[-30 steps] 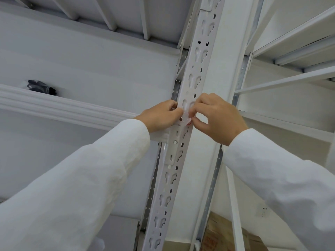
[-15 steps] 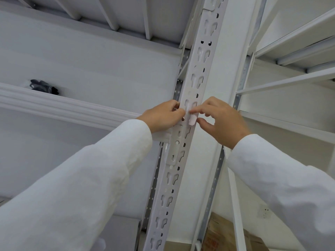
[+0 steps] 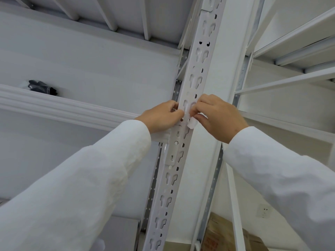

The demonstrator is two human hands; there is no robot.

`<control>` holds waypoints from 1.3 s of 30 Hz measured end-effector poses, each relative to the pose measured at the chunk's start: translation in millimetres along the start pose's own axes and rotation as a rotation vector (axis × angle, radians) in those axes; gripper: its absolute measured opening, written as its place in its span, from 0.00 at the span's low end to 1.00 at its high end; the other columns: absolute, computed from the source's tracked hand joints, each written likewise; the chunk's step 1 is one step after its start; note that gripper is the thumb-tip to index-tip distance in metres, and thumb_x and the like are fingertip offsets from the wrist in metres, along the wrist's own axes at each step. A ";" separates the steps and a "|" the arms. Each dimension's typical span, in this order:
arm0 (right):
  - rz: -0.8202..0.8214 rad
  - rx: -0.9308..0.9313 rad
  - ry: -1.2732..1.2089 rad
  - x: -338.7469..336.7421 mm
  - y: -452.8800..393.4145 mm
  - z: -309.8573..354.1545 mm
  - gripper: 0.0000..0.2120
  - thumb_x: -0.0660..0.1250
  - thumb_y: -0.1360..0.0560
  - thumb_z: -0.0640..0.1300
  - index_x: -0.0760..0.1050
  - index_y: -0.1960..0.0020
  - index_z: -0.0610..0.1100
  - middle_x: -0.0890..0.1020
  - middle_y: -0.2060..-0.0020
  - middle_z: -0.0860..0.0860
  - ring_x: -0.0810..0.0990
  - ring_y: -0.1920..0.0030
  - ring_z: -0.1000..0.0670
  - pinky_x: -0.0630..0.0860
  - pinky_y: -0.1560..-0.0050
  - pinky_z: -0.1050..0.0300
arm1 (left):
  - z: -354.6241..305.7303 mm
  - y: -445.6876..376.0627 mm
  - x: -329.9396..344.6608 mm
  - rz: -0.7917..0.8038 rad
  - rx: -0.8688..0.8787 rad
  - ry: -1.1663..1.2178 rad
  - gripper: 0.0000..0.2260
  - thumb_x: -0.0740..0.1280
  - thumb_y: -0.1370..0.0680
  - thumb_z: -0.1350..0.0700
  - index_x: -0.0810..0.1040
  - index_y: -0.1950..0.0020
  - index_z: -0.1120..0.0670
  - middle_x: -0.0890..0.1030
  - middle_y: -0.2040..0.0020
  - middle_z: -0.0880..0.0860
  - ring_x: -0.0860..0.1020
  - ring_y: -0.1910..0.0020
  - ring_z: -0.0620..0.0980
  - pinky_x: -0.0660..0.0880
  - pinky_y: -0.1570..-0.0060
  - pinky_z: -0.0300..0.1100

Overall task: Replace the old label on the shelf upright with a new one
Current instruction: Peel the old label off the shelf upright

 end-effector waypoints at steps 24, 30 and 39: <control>-0.138 0.122 -0.122 9.5 15.7 -3.4 0.03 0.68 0.27 0.44 0.80 0.54 0.50 0.74 0.62 0.53 0.69 0.62 0.54 0.70 0.69 0.57 | -2.5 5.9 0.2 0.022 -0.013 -0.019 0.26 0.60 0.31 0.39 0.71 0.36 0.47 0.80 0.42 0.47 0.78 0.41 0.51 0.70 0.35 0.53; -0.076 0.150 -0.115 10.9 11.1 -0.1 0.03 0.65 0.25 0.42 0.77 0.56 0.46 0.75 0.59 0.52 0.71 0.57 0.51 0.72 0.64 0.53 | 0.7 3.9 0.2 0.011 -0.022 -0.021 0.29 0.61 0.35 0.38 0.71 0.37 0.46 0.81 0.44 0.46 0.79 0.42 0.49 0.71 0.35 0.52; -0.118 0.056 -0.093 10.1 27.7 0.5 0.10 0.58 0.25 0.47 0.75 0.57 0.45 0.75 0.62 0.50 0.68 0.63 0.53 0.69 0.70 0.57 | 1.7 2.6 0.7 0.016 -0.014 -0.022 0.25 0.61 0.34 0.38 0.72 0.39 0.46 0.82 0.46 0.45 0.79 0.44 0.50 0.72 0.37 0.52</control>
Point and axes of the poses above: each hand's wrist, its own y-axis away from the middle knuckle, its own x-axis out of the palm, z = x × y, the point moved 4 cm from there along -y, towards the middle knuckle
